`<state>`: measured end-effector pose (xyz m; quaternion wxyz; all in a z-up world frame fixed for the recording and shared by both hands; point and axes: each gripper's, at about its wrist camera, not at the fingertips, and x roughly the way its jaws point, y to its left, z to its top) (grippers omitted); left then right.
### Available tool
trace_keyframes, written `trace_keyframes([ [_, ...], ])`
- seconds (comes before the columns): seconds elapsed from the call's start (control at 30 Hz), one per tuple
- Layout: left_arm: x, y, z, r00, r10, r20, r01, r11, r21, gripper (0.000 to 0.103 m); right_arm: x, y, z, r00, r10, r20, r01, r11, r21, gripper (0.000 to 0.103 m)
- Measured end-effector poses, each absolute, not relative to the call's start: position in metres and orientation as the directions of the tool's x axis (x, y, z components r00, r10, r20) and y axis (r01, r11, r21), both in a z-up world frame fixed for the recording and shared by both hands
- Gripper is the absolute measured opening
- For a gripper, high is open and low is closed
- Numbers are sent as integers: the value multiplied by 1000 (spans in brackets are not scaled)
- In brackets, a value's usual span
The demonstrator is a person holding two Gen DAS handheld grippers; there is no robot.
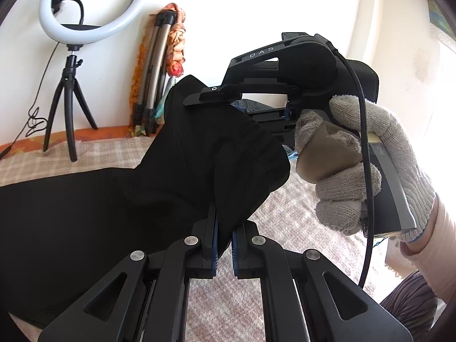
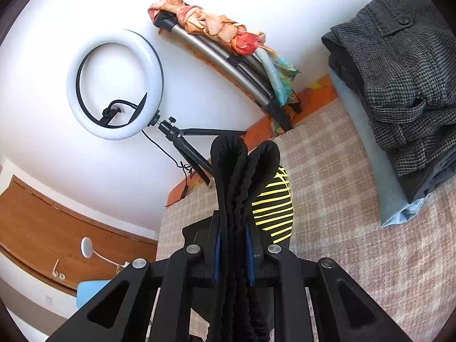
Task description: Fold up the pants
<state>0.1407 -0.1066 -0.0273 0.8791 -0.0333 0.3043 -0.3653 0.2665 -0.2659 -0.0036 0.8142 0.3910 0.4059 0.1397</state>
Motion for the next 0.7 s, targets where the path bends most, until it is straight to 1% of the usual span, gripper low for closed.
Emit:
trace_keyframes([
  [0.3,134,-36,-28,614,-611,-500,524,789,-321,5,296,-165,8,555,569,-607,0,730,684,13],
  [0.53,142,30,-49,629,-576,-521,390,815,-430,5,320,-83,-11,479,563,-673,-35,779,626,13],
  [0.7,143,62,-63,636,-553,-538,322,824,-466,5,334,-39,-32,431,541,-722,-44,812,581,13],
])
